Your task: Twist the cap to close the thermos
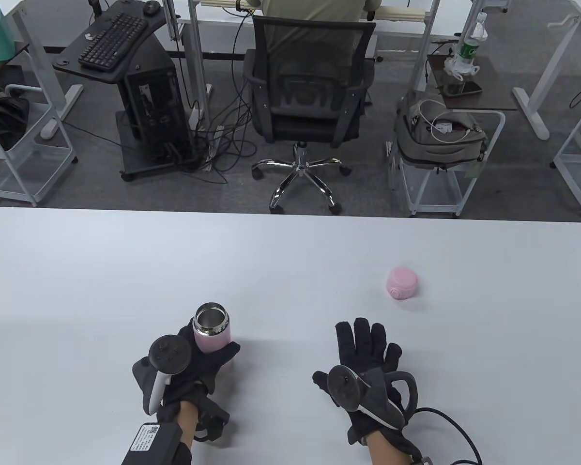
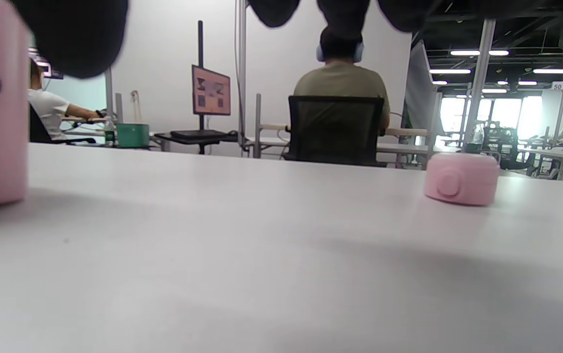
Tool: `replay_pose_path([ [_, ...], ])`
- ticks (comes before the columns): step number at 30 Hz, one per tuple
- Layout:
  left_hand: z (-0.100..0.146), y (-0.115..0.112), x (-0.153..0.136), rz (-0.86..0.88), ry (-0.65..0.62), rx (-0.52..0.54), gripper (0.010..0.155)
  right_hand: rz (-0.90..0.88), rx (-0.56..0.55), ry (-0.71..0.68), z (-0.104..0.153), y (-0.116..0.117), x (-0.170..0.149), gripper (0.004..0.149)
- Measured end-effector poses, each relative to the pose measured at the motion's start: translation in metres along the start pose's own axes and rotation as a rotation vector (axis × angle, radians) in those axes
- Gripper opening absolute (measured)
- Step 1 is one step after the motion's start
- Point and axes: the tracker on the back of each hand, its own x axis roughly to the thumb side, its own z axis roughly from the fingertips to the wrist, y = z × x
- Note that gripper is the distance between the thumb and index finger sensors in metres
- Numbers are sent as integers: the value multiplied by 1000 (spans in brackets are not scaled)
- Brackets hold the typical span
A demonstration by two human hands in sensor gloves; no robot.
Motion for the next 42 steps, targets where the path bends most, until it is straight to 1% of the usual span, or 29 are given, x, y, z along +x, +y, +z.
replay_pose_path([
  [4,6,-3,14,-24,-22,24,117,-30,5,3,-1,0,-2,101],
  [10,28,-9,48,-6,-136,68,119,-32,9,10,-2,-1,-4,101],
  [13,42,-14,65,-8,-210,99,120,-73,-12,37,-3,-4,-11,101],
  [15,47,-18,73,-10,-250,100,120,-96,-5,59,-9,-6,-18,101],
  [19,55,-22,82,-40,-321,93,120,-112,47,111,-37,-12,-44,103],
  [21,56,-23,84,-34,-352,93,120,-109,36,146,-60,-14,-64,104],
  [23,57,-23,85,-26,-377,66,120,-86,61,189,-81,-14,-82,104],
  [26,58,-21,86,-4,-400,51,120,-47,107,269,-111,-9,-106,103],
  [27,58,-21,86,12,-399,44,120,-38,125,302,-123,-6,-115,103],
  [29,58,-20,86,39,-395,28,120,-37,152,347,-138,1,-126,103],
  [31,57,-22,85,64,-390,19,120,-49,195,431,-158,12,-141,103],
  [34,58,-24,85,63,-381,13,120,-64,251,537,-174,26,-156,103],
  [36,59,-24,86,60,-383,10,120,-65,265,590,-184,36,-162,102],
  [39,60,-22,88,56,-395,15,119,-63,268,634,-193,49,-166,98],
  [42,59,-21,88,46,-397,25,119,-57,285,665,-198,57,-168,95],
])
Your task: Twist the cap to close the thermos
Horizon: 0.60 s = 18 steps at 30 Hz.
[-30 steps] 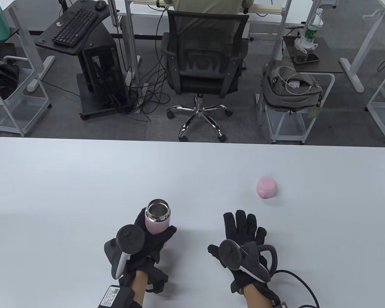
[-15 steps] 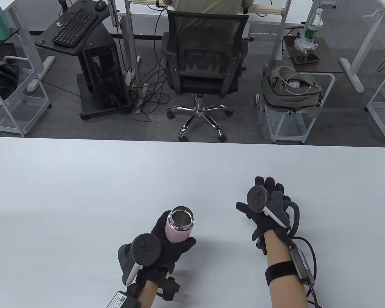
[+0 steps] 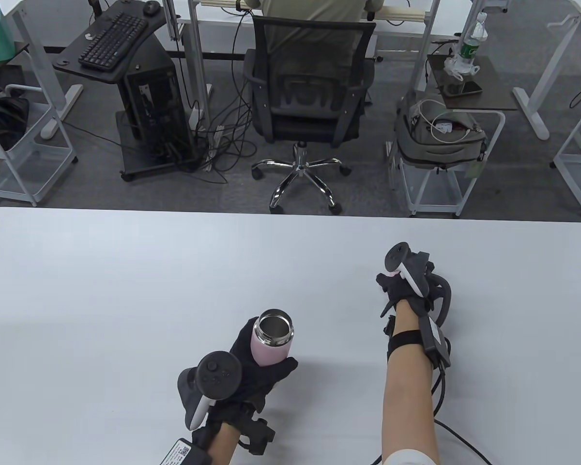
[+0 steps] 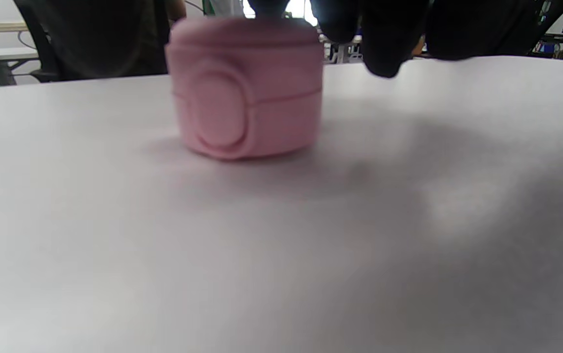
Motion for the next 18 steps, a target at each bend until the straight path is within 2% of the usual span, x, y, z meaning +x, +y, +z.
replay_pose_path([
  [7,1,0,-1,-2,13,9,118,15,-40,56,-8,8,4,88],
  [11,0,0,0,-13,12,6,118,-59,-88,56,-9,7,2,86],
  [15,0,-1,1,-24,10,3,118,-85,-132,0,4,-11,5,88],
  [18,0,-1,2,-21,10,2,118,-144,-194,-173,35,-42,15,92],
])
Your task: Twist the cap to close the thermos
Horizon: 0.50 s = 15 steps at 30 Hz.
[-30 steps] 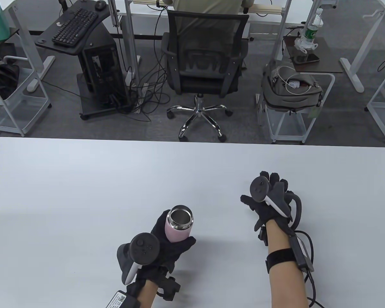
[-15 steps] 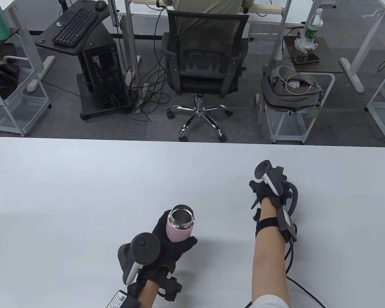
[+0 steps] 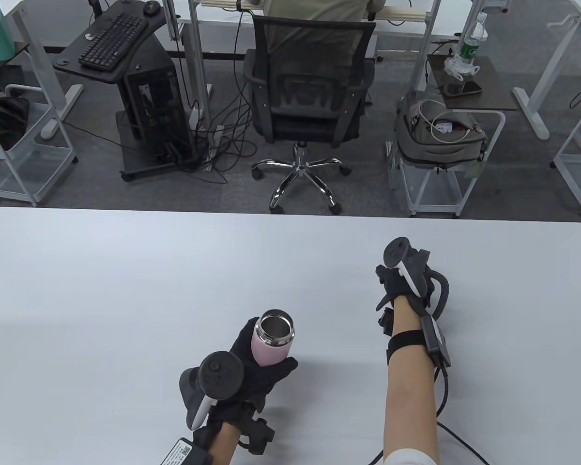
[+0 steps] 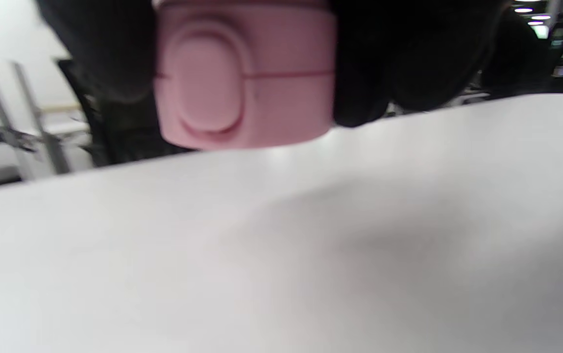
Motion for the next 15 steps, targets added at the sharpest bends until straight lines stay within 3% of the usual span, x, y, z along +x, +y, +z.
replay_pose_path([
  [4,-1,3,3,19,-4,-8,118,-182,-14,-296,48,-49,34,90],
  [9,0,-1,2,-2,-12,-16,118,-259,-30,-686,126,-110,79,87],
  [12,0,0,2,12,-14,-21,118,-279,67,-906,171,-133,104,86],
  [15,1,2,3,22,-26,-14,118,-231,168,-1050,204,-141,124,85],
])
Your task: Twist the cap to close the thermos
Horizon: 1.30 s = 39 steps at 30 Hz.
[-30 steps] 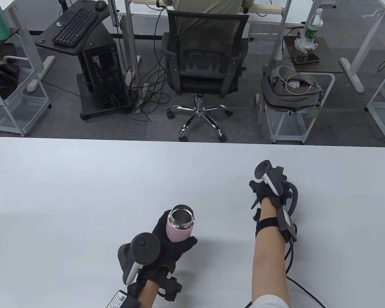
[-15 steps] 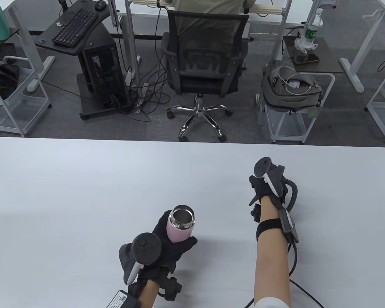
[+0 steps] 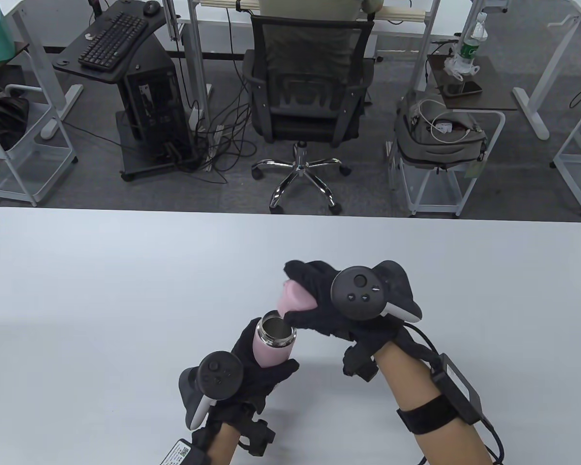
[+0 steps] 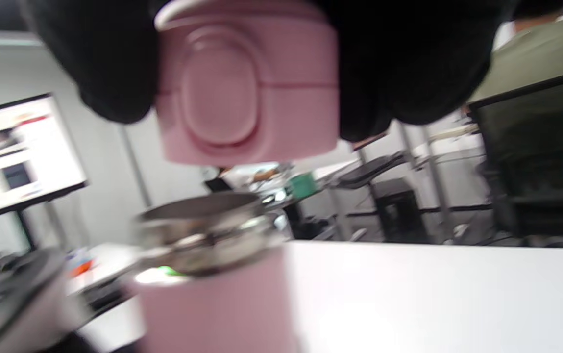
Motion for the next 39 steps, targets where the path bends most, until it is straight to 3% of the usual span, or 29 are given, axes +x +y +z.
replay_pose_path([
  [7,4,1,0,41,-7,10,117,131,118,-26,-5,8,30,83],
  [22,6,2,2,45,-23,9,117,114,158,-46,-8,5,31,82],
  [32,7,1,8,27,-47,-7,117,106,272,-62,-14,12,28,79],
  [39,7,2,4,46,-22,5,117,205,215,-24,-17,18,32,79],
])
